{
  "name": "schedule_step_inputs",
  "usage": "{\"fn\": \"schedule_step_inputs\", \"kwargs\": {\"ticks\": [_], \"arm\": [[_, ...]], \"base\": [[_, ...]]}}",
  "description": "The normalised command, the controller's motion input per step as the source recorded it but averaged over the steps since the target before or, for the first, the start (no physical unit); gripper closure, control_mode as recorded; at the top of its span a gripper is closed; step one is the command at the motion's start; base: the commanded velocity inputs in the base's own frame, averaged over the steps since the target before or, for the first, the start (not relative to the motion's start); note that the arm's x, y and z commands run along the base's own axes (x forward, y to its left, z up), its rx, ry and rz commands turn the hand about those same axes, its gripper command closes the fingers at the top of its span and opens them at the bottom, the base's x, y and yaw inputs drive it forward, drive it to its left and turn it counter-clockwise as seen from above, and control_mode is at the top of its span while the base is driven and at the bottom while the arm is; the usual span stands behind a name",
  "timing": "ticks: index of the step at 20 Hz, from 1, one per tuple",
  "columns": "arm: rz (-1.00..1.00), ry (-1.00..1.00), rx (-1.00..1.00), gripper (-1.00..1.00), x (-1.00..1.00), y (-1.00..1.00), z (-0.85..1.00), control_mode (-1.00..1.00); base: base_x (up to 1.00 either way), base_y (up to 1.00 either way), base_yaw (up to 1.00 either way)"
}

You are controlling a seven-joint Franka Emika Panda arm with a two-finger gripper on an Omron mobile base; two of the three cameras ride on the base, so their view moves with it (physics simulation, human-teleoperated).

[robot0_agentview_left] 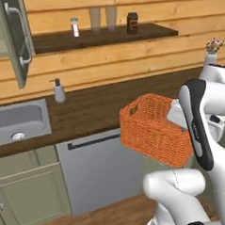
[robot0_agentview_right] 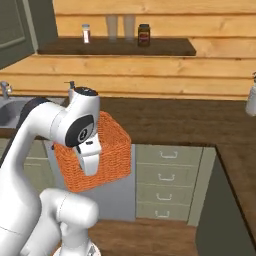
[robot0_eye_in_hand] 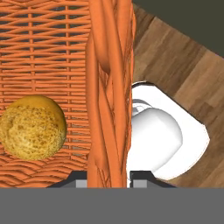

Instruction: Open the cabinet, pick up the bread from the cabinet and place it in the basket. Then move the basket to the dining counter.

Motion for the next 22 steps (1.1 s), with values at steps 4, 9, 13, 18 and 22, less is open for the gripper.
{"fn": "schedule_step_inputs", "kwargs": {"ticks": [4, 9, 13, 18, 22], "arm": [[0.00, 0.00, 0.00, 1.00, 0.00, 0.00, 0.00, 1.00], [0.00, 0.00, 0.00, 1.00, 0.00, 0.00, 0.00, 1.00], [0.00, 0.00, 0.00, 1.00, 0.00, 0.00, 0.00, 1.00], [0.00, 0.00, 0.00, 1.00, 0.00, 0.00, 0.00, 1.00], [0.00, 0.00, 0.00, 1.00, 0.00, 0.00, 0.00, 1.00]], "base": [[-0.75, -0.01, -0.70], [-0.39, 0.00, -0.83], [-0.15, -0.03, -0.88], [0.00, -0.08, -0.95], [0.02, -0.23, -0.93]]}}
